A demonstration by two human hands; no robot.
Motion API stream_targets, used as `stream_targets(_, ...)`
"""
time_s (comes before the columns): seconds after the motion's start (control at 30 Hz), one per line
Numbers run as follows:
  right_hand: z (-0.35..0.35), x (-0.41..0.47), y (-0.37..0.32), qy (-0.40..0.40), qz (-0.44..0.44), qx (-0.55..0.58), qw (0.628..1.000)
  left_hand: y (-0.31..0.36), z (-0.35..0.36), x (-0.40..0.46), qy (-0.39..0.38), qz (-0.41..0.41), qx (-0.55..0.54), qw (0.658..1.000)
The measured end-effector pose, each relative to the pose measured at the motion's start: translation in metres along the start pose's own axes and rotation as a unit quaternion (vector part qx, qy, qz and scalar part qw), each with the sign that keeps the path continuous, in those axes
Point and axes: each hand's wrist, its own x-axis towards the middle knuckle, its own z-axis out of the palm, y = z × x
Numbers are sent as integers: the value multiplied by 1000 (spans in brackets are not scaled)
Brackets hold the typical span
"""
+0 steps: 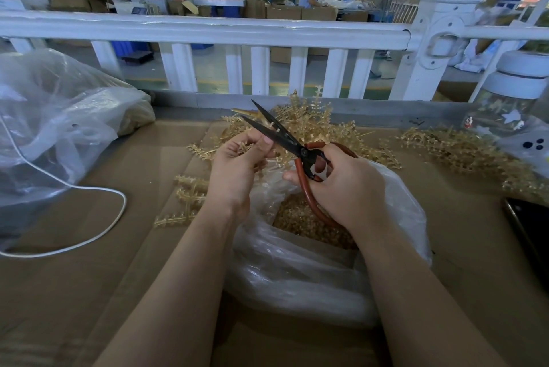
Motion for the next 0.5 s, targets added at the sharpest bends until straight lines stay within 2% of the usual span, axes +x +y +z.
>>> stream_targets(0.5,0,-1,0,2,-1,16,1000,0,-1,0,-5,-3,1,1000)
